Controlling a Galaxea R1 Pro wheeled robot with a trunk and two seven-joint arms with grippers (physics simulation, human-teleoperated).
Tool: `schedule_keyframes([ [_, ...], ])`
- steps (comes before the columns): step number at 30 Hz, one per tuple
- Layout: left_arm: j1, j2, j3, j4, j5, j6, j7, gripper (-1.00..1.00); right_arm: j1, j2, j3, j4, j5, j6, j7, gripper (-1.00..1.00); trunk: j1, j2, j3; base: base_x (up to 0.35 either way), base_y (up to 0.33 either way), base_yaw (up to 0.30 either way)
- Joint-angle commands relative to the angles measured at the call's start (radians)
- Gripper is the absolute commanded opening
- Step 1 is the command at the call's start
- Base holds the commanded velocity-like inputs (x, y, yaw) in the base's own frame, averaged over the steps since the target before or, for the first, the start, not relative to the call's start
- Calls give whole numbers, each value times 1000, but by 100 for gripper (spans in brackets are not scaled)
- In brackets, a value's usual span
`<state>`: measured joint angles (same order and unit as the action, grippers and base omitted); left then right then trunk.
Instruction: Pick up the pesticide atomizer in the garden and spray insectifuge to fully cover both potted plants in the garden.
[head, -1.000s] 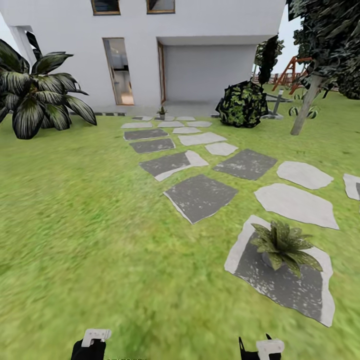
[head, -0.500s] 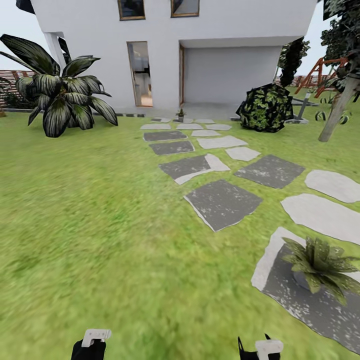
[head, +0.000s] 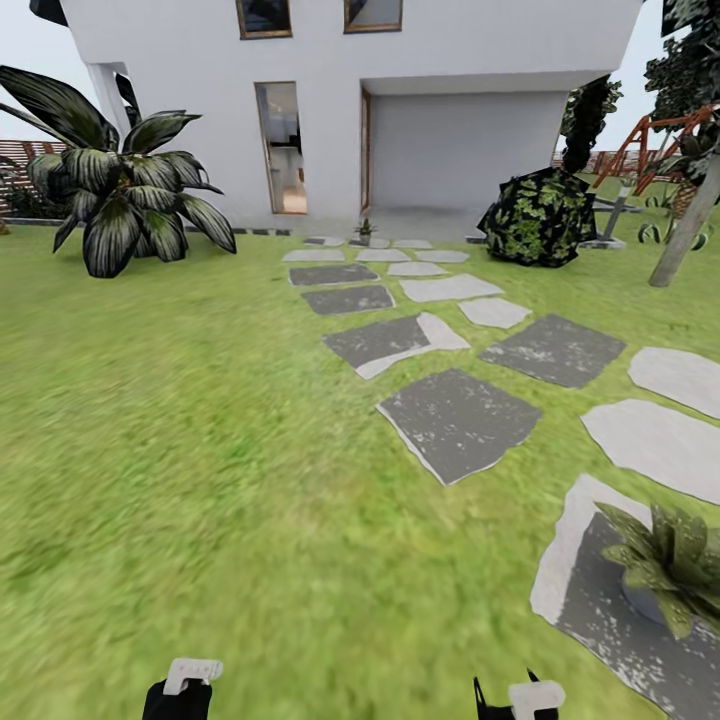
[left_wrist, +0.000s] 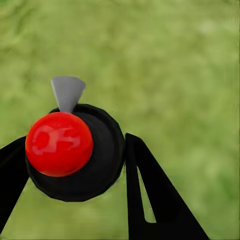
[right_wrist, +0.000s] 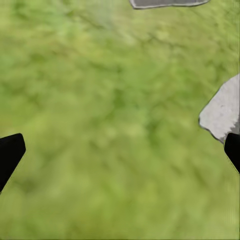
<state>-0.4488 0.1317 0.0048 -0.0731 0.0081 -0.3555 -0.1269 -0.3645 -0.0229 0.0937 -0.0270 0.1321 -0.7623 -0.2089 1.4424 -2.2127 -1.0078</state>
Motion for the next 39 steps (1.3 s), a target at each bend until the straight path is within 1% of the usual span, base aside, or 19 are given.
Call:
schedule_keyframes([
  [1,-1,0,1,1,1,-2,-5,-100,-1,0,7,1,7,0,-10,100,0,0,-1,338,2,0],
  [22,-1,-1,1,1,0,-3,-5,-100,0,-1,7,1,7,0,-10,100,0,0,-1,340,0,0],
  [27,10,-1,0,0,0,-3,-5,-100,0,-1,7,1,7,0,-10,100,0,0,-1,340,0,0],
  [39,12,-2,-3,-1,0,-3,-5,-100,0,-1,8,1,7,0,-10,100,0,0,-1,340,0,0],
])
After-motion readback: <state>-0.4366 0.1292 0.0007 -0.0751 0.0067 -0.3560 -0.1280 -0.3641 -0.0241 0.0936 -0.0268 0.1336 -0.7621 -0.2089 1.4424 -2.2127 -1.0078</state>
